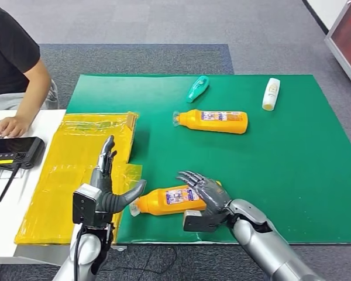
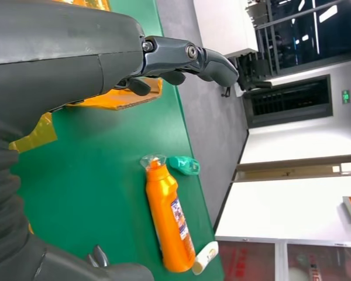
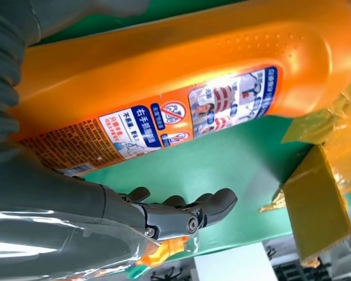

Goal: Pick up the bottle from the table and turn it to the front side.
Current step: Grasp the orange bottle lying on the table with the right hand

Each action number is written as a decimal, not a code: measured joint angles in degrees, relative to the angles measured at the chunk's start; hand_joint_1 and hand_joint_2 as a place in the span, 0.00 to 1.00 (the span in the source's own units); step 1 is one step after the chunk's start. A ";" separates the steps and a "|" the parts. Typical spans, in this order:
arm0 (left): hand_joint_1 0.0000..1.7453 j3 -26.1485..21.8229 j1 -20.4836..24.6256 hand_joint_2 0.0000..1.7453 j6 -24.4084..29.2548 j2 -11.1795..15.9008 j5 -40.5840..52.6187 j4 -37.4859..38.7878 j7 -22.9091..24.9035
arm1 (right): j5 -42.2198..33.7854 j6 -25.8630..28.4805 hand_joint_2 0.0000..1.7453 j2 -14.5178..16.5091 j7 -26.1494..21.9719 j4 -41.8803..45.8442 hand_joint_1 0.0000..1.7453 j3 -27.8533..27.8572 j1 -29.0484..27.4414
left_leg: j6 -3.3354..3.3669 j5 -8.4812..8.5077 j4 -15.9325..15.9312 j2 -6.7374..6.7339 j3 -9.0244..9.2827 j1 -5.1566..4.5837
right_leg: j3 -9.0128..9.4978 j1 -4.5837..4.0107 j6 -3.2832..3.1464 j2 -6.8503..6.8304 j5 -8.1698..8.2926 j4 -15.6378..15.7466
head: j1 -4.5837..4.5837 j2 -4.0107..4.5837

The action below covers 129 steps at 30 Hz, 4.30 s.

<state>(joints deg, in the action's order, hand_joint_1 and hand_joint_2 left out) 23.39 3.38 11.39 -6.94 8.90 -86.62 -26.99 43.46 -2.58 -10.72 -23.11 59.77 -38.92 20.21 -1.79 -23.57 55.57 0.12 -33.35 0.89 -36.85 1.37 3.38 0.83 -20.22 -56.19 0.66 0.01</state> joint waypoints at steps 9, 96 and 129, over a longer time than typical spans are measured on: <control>0.00 -0.02 0.33 1.00 -0.20 0.10 0.00 0.00 -0.21 | -0.55 -0.85 1.00 -0.81 0.09 -2.33 0.00 -2.50 2.58 | 0.04 0.06 0.00 -0.01 0.06 0.00 | 0.08 0.00 0.02 0.00 0.04 0.01 | -0.01 0.01; 0.00 0.76 0.62 1.00 0.81 1.38 0.68 -0.85 0.35 | -1.39 17.18 1.00 3.49 -11.17 0.03 0.00 -2.44 2.82 | 0.05 0.13 0.00 0.01 -0.10 0.00 | -0.05 0.00 0.07 -0.01 0.09 -0.01 | -0.01 0.01; 0.00 0.69 0.52 1.00 0.34 1.32 0.35 -0.77 -0.36 | 2.34 5.12 1.00 2.41 -3.83 -16.13 0.00 -5.85 11.97 | 0.04 0.16 0.00 0.00 -0.09 0.00 | -0.04 0.01 0.07 -0.01 0.13 0.00 | 0.00 0.01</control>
<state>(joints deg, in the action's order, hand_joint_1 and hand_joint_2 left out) 24.08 3.90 11.73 -5.62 9.25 -87.38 -27.35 45.80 2.54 -8.31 -26.93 43.64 -44.77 32.18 -1.74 -23.42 55.57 0.13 -33.44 0.89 -36.89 1.38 3.46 0.82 -20.10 -56.19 0.66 0.02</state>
